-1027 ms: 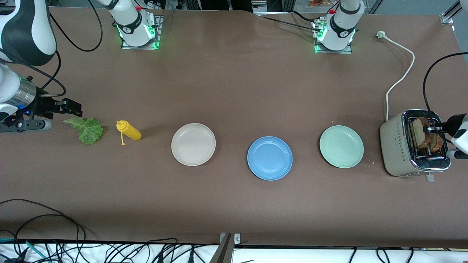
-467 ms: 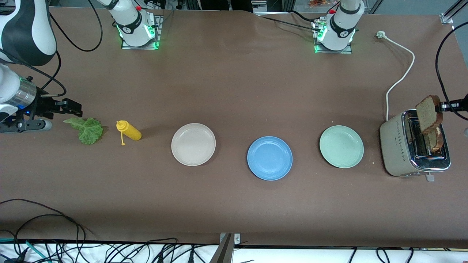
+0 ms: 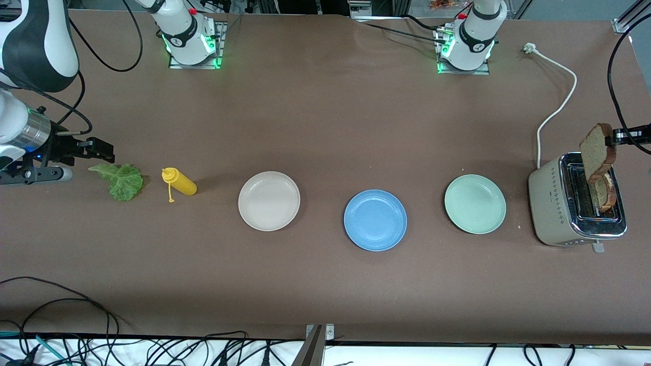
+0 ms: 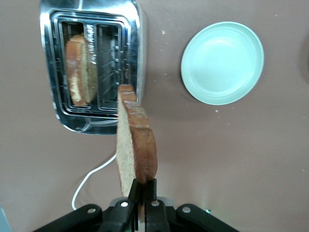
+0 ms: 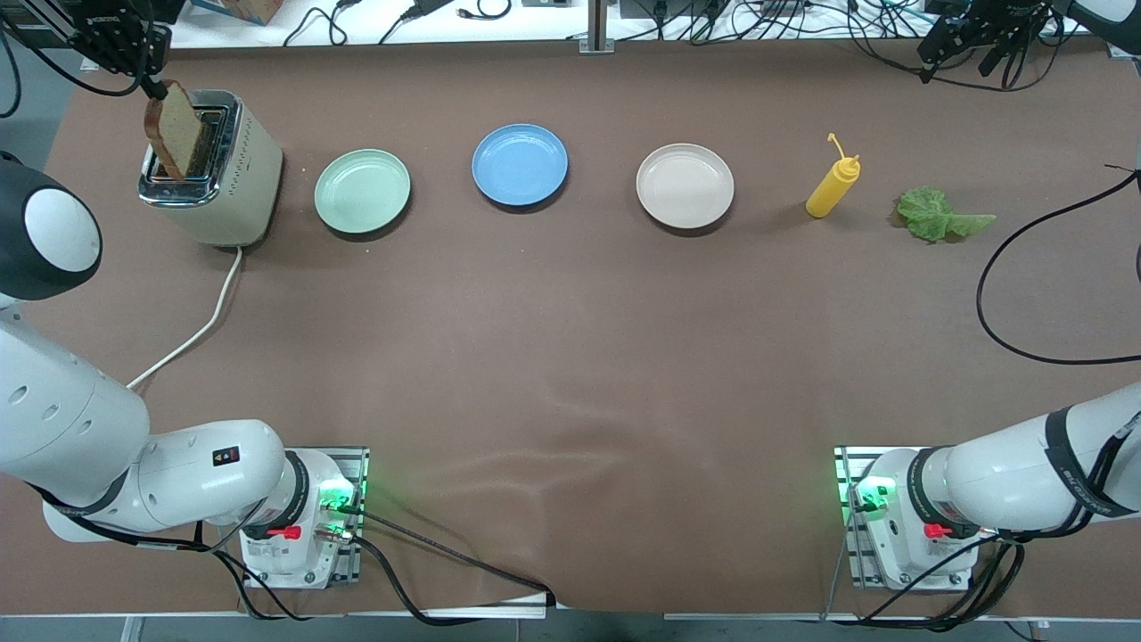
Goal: Make sandwich in blue plate with both arms
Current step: 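Grasp the toast slice with the left gripper and lift it out, then carry the toast to the blue plate while the right gripper reaches lettuce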
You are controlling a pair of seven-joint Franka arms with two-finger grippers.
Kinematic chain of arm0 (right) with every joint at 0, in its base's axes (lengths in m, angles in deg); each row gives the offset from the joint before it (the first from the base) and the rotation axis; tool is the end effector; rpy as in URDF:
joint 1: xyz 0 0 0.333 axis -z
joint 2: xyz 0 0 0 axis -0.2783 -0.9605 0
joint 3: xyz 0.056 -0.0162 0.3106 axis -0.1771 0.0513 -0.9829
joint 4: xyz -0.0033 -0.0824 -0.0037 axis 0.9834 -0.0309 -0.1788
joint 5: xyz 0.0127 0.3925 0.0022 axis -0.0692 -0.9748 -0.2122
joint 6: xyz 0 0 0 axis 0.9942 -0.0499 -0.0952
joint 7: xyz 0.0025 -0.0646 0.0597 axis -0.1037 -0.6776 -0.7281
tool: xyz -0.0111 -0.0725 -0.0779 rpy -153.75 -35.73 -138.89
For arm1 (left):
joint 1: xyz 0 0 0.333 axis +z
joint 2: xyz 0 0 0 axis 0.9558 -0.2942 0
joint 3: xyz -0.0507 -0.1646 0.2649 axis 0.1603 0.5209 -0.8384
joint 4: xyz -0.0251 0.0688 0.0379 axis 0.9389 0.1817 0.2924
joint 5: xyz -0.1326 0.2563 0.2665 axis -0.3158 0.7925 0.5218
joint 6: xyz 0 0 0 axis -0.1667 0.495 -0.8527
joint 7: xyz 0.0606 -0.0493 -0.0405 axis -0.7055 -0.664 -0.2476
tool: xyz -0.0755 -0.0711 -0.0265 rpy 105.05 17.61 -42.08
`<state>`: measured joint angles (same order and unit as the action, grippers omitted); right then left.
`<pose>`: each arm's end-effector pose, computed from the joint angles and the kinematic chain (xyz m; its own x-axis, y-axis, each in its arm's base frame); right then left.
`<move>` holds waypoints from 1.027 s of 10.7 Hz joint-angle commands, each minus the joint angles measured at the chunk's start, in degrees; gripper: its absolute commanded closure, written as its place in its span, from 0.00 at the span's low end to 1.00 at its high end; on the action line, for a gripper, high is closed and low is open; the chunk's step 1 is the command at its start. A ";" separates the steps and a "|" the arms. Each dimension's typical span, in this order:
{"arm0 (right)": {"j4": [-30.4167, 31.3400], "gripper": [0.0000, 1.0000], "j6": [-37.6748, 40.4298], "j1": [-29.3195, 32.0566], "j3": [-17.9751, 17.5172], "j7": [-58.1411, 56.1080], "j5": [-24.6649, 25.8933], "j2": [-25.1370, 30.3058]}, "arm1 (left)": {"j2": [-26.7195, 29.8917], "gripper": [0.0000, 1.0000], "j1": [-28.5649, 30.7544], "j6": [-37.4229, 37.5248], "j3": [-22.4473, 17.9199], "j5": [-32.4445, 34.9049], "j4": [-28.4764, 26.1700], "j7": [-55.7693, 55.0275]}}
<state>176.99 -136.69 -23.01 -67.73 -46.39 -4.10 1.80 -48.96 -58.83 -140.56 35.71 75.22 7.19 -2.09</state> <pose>0.6027 -0.0104 0.4970 0.9928 0.0996 -0.0661 0.1017 -0.9944 0.0285 0.5922 0.1257 0.5379 0.9475 0.0506 -0.3157 0.0522 -0.9986 -0.0034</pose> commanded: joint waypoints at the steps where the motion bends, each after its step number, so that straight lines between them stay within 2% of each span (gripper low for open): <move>1: 0.11 0.00 0.13 0.26 0.90 -0.39 -0.06 -0.57 | -0.06 1.00 -1.14 1.66 -0.10 -4.85 1.14 -3.99; 7: 0.38 0.00 -2.50 0.52 9.16 -11.35 -0.14 -5.40 | -1.37 1.00 -5.35 1.40 2.71 -5.66 1.14 -13.23; 11: 3.79 0.00 -6.89 4.47 9.70 -15.77 -0.76 -8.74 | -3.66 1.00 -9.49 -4.56 2.63 -14.16 -0.08 -16.39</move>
<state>177.97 -140.30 -19.91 -57.85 -60.15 -4.13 -6.08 -51.50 -66.14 -142.02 38.63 65.92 7.14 -15.71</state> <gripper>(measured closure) 0.000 0.938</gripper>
